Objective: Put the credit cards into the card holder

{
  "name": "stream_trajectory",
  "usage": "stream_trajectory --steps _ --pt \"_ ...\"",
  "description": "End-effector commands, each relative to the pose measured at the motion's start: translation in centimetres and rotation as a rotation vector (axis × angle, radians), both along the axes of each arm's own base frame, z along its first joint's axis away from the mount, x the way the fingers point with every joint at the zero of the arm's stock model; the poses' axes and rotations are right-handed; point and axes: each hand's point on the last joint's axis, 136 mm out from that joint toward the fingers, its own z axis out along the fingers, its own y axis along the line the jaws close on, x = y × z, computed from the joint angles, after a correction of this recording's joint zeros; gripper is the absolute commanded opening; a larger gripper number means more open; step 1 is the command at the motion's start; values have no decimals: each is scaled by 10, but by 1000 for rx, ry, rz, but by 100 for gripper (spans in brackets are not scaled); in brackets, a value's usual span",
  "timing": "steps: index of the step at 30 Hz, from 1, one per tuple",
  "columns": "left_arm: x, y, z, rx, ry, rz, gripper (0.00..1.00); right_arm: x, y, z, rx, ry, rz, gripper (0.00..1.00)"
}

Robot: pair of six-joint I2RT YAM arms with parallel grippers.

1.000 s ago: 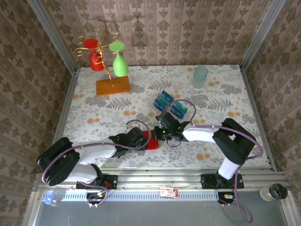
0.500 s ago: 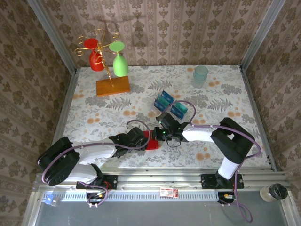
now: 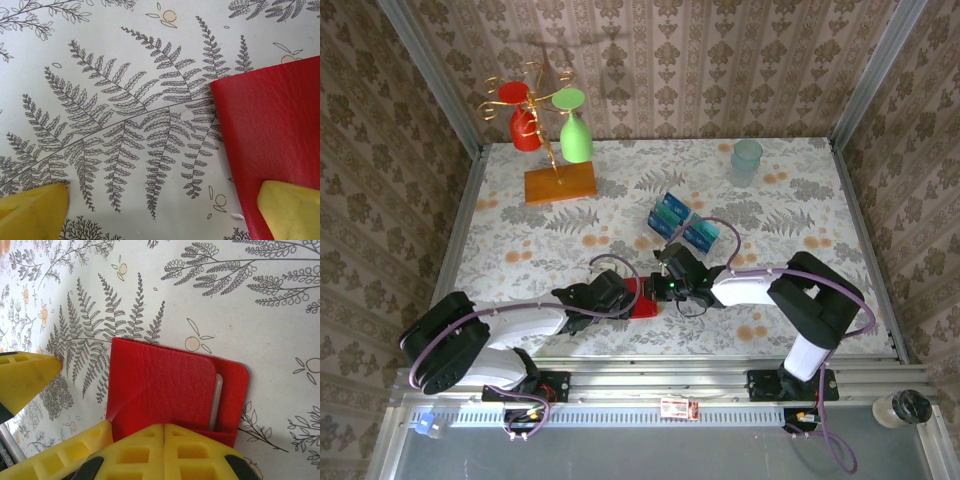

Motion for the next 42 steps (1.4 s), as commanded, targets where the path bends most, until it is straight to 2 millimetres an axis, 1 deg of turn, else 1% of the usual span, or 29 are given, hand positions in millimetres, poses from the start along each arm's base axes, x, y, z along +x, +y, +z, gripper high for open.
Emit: stream_trajectory --steps 1,7,11,20,27,31,35,37,39,42 --pt "-23 -7 -20 -3 115 -59 100 -36 -38 -53 -208 99 18 0" --pt "-23 -7 -20 -1 115 -58 100 -46 -49 -66 -268 71 32 0" --pt "-23 -7 -19 2 116 -57 100 -54 -55 -73 -308 23 62 0" --pt "-23 -6 -19 6 118 -52 100 -71 -72 -91 -360 -44 86 0" --pt "-22 -7 -18 6 118 -49 100 -83 -76 -107 -415 -60 126 0" --pt "-22 -9 -20 6 122 -50 100 -85 -72 -117 -436 -33 135 0" --pt "-22 -10 -20 10 124 -52 100 -83 -66 -117 -419 -17 121 0" --pt "-22 -11 -19 7 120 -57 100 -84 -62 -112 -393 -9 117 0" --pt "-22 -12 -18 6 122 -61 100 -83 -58 -105 -367 -1 111 0" --pt "-25 -12 -18 8 123 -69 100 -79 -51 -87 -305 1 93 0"
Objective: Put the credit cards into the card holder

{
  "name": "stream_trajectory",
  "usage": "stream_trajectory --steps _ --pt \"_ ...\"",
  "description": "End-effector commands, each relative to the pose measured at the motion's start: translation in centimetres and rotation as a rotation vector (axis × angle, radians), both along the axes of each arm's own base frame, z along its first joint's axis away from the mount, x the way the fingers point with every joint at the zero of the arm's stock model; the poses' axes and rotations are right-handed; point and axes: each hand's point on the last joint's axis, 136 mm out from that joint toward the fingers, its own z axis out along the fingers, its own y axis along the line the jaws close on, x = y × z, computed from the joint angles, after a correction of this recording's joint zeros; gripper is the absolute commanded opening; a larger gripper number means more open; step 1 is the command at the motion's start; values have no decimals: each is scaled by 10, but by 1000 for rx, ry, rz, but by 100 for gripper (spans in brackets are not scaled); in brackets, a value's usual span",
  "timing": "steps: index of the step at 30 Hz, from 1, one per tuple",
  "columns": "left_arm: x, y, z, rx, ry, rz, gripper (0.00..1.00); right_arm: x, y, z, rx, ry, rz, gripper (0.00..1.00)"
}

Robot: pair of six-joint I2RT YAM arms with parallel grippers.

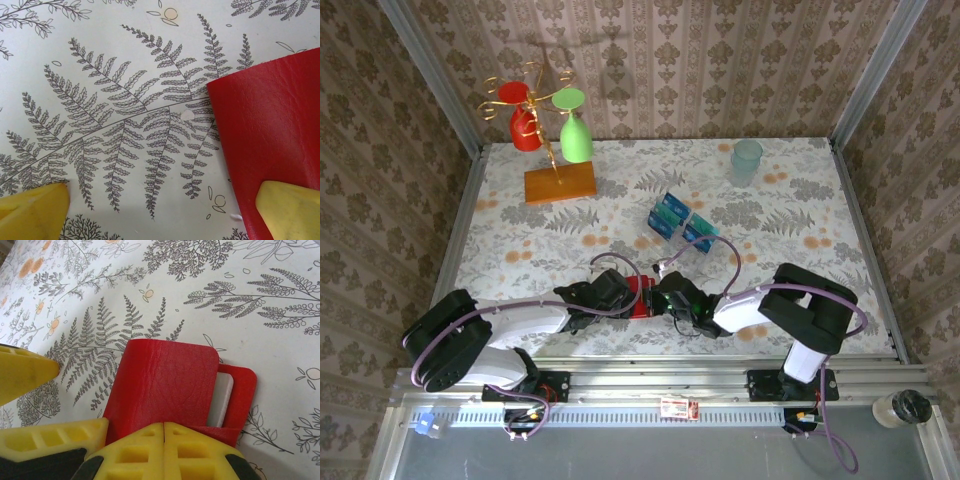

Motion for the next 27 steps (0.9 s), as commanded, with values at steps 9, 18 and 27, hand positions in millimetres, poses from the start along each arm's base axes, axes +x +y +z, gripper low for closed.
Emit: stream_trajectory --steps 9,18,27 --pt "-28 -9 -24 0 121 -78 100 -33 -28 -21 -111 292 57 0" --pt "-29 -8 -27 6 123 -80 100 -9 -25 -7 -77 267 14 0" --pt "-30 -8 -27 6 123 -81 100 5 -24 -5 -49 260 -21 0"
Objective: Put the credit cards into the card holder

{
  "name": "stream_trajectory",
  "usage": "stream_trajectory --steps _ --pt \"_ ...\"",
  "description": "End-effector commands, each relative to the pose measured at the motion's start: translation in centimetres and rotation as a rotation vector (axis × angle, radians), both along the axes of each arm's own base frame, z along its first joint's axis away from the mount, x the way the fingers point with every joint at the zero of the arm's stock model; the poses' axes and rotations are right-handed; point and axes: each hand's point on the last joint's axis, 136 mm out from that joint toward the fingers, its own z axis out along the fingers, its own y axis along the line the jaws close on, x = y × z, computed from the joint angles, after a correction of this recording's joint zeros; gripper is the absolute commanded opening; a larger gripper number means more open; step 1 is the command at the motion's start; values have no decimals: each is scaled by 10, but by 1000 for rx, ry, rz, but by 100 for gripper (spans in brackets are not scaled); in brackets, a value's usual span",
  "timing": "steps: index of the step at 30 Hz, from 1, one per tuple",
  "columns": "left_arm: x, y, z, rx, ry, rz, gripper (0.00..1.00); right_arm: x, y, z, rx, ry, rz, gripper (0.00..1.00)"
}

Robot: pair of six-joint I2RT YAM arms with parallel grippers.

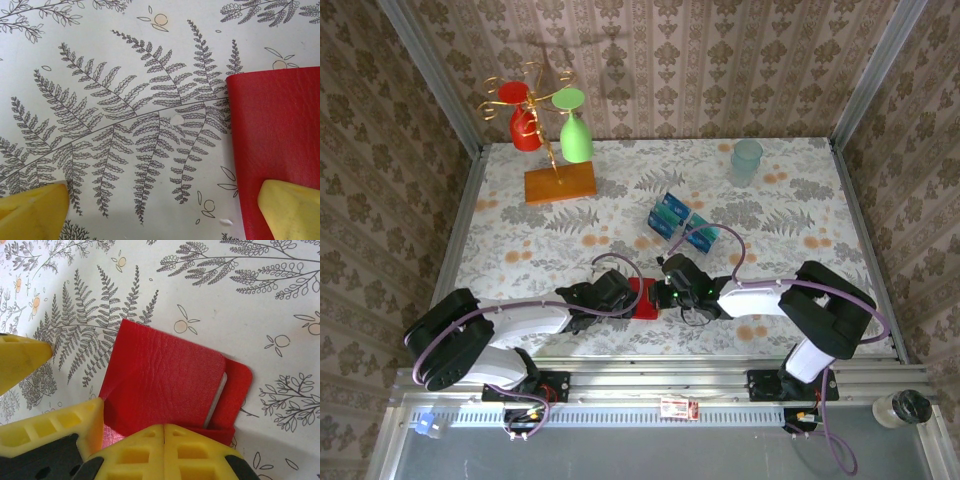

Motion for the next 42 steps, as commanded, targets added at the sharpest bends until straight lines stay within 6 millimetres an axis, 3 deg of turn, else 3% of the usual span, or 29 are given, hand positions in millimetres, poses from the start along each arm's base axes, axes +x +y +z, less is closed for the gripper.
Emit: stream_trajectory --steps 1,9,20,33,42 --pt "-31 -3 -28 22 135 -81 100 5 -8 -11 -33 38 -41 0" --pt "-31 -4 -28 22 137 -82 100 13 0 -9 -12 40 -39 0" --pt "-32 -4 -29 18 137 -79 100 4 -1 -25 -28 75 -20 0" --pt "-33 -7 -32 21 141 -91 100 17 -11 17 16 7 -68 0" --pt "-33 -8 -32 20 140 -94 100 23 3 11 22 25 -38 0"
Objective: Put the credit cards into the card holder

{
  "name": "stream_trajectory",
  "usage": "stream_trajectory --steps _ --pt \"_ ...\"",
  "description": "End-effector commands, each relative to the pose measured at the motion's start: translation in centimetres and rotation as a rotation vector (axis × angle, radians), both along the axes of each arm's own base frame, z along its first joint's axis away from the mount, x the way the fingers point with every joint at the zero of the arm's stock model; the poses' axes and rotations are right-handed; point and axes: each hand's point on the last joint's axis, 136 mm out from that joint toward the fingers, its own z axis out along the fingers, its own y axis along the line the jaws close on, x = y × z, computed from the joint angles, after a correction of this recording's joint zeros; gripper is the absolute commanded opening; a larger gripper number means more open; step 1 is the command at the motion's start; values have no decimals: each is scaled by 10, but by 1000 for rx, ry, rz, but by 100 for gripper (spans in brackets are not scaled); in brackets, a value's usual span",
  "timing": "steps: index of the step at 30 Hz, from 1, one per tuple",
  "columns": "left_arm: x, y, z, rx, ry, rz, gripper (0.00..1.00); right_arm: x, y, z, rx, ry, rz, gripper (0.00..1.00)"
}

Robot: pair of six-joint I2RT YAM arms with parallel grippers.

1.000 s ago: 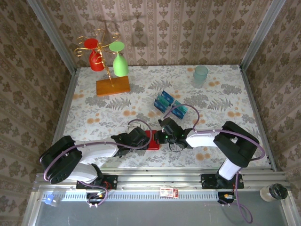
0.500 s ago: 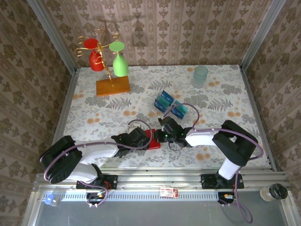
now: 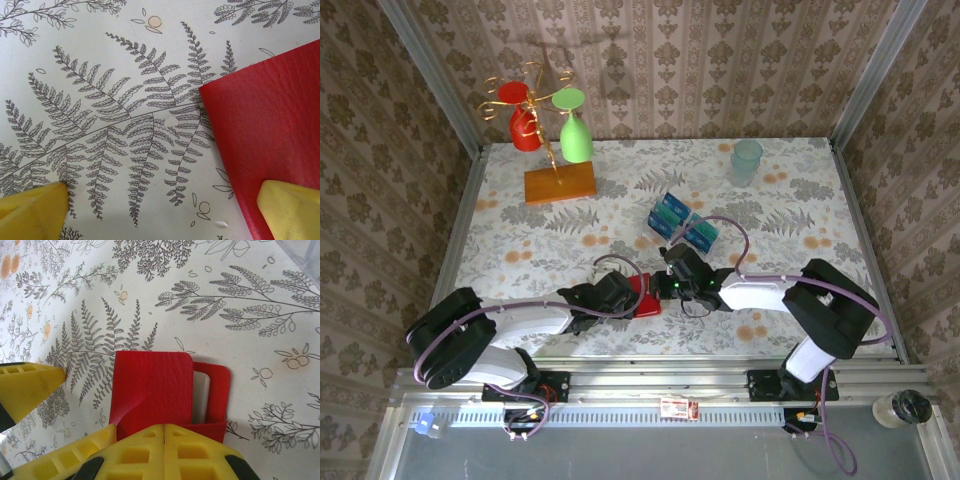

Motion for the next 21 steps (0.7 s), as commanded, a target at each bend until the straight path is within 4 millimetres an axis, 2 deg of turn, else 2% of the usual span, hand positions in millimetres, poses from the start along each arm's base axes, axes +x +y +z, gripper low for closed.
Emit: stream_trajectory --steps 1,13,21 --pt "-33 -5 -30 12 152 -86 100 6 5 -3 -4 9 2 0" --pt "-33 -6 -30 12 151 -87 100 0 13 -15 -20 30 35 0" --pt "-33 -7 -29 10 149 -88 100 -18 3 -34 -97 40 56 0"
